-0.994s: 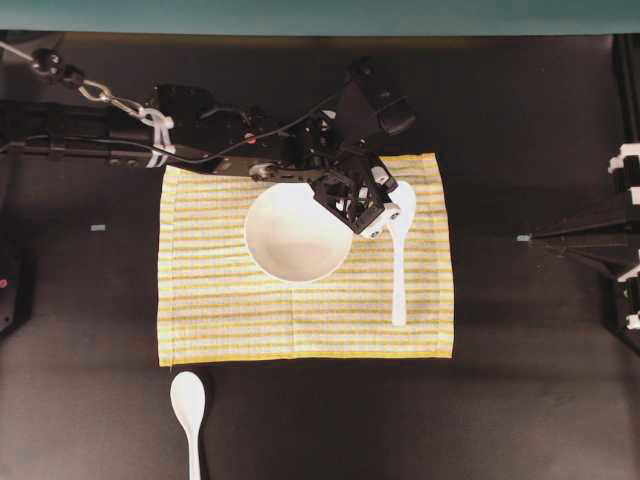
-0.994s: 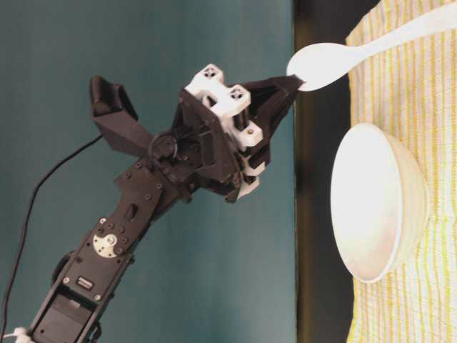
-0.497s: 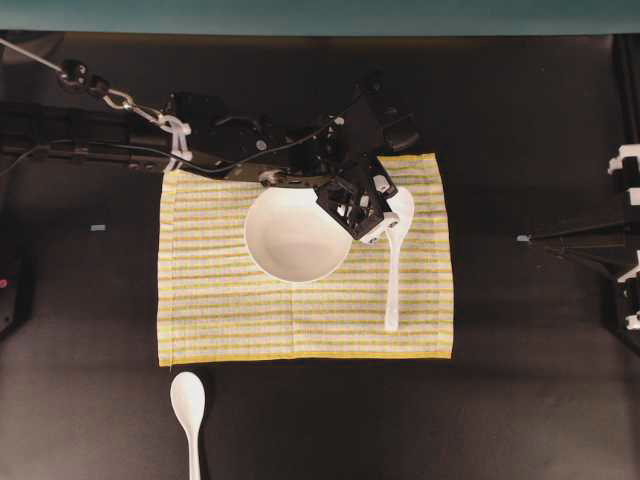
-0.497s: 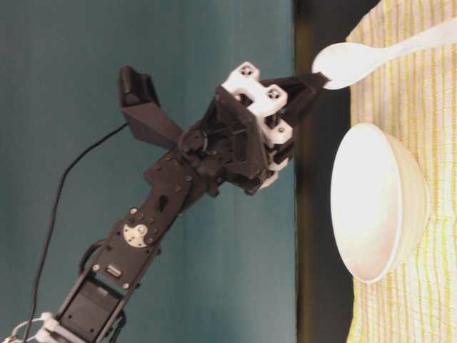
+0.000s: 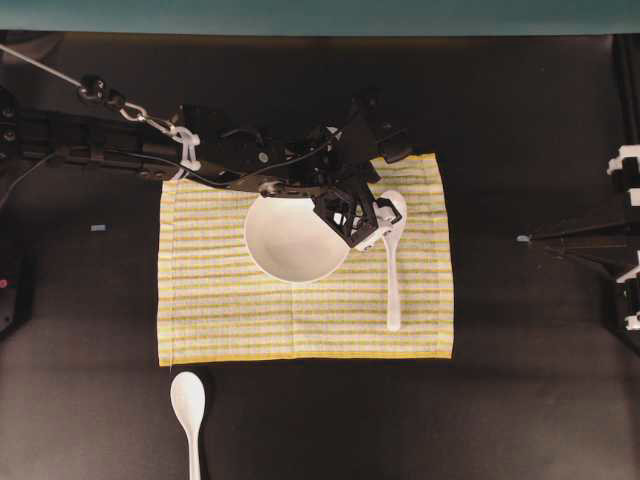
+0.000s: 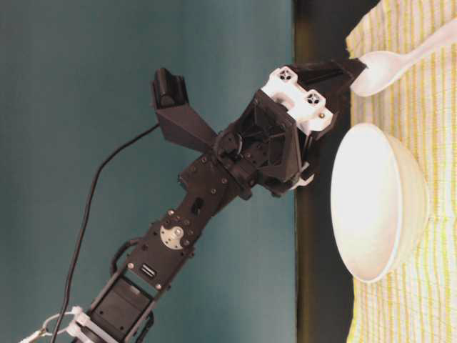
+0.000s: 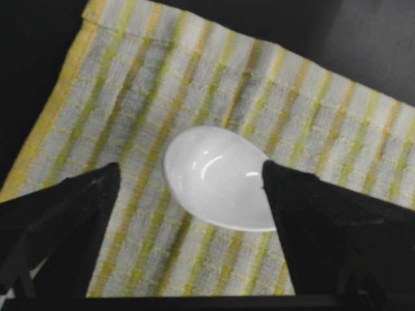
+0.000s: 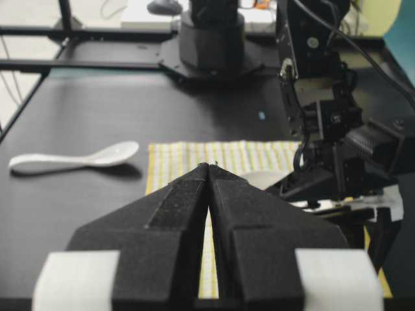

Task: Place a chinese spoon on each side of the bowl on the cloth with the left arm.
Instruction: 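Lower the spoon onto the cloth and open the left gripper, then move the left gripper to the left spoon and grasp its bowl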

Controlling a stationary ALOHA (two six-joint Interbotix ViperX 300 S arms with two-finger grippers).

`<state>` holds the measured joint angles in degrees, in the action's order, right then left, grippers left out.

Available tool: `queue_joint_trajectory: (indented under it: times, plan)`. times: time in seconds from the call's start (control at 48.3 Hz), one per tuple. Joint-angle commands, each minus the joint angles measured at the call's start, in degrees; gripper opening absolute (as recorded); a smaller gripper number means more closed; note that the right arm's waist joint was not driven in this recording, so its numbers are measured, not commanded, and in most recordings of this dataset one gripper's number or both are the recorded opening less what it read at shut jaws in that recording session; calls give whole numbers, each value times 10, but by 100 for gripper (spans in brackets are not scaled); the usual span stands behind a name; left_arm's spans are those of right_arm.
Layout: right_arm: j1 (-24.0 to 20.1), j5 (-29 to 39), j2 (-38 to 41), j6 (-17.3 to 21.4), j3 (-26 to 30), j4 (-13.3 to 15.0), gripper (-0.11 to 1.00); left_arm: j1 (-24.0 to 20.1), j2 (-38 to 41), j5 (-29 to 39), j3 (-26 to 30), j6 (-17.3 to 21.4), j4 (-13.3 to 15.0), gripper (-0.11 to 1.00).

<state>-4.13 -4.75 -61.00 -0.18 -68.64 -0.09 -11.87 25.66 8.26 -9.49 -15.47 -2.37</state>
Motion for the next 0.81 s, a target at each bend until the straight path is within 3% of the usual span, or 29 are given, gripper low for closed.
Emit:
queue_joint_trajectory:
  times: [0.0,0.124,0.29,0.538,0.787]
  plan:
    - [0,-5,5,4,4,-2,0,5,-31,-15,-6,-2,-2,84]
    - [0,-3,2,4,5,-2,0,33,-97,-11,-43,-4,-2,82]
    - [0,7,-11,2,8,-2,0,81,-201,-11,-149,-17,-2,82]
    - [0,11,-12,1,8,-2,0,134,-350,-51,-328,-105,-2,81]
    - [0,8,-11,-4,7,-2,0,212,-413,-108,-457,-157,-2,81]
